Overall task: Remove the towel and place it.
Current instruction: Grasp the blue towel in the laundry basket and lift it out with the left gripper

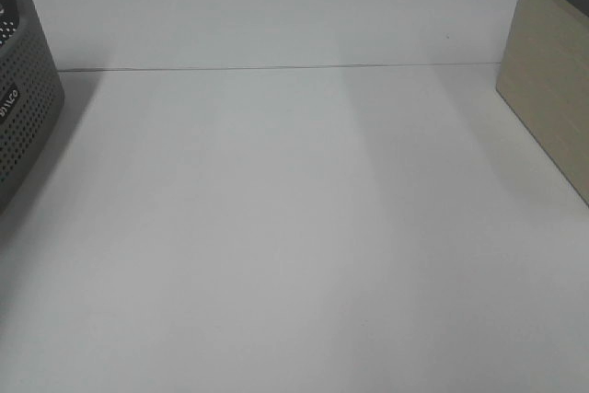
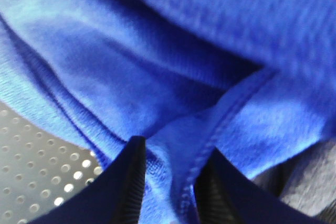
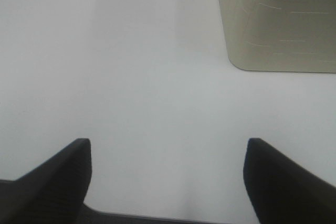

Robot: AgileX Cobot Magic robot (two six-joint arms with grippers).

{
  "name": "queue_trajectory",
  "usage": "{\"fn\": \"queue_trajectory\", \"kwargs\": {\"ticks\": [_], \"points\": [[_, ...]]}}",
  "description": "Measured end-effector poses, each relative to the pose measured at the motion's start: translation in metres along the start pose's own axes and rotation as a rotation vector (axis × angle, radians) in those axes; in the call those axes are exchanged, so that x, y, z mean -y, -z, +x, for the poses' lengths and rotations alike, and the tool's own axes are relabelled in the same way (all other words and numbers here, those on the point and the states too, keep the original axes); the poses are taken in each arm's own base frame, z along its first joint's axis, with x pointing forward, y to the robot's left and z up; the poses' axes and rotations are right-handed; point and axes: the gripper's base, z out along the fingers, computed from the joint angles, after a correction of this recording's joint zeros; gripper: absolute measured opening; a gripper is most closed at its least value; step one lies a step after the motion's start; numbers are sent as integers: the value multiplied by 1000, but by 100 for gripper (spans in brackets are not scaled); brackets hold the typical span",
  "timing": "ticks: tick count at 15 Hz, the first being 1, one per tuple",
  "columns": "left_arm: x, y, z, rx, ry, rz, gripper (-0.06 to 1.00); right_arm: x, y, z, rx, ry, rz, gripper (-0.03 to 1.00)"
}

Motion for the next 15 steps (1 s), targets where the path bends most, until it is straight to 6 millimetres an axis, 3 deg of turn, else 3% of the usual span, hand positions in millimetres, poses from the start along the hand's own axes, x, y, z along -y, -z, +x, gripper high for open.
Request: {"fn": "queue_trajectory", "kwargs": {"ticks": [1,4,7,10,11,12,13,15], "points": [[0,0,-1,-1,-2,-2,27,0,0,0,0,0,0,75],[-1,1,0,-17,-22,-10,0,0,0,0,0,0,0,75],[-8,9,2,-18,10,-34,0,0,0,0,0,0,0,75],[-20,65,21,-22,102,-115,0,0,0,0,0,0,0,75],[-24,90,29,-13,127,-169,0,0,0,0,0,0,0,75],[-25,144,41,29,179,-280,0,0,0,0,0,0,0,75],[-25,154,43,42,189,-300,0,0,0,0,0,0,0,75],[-19,203,51,124,248,-396,0,0,0,0,0,0,0,75]]}}
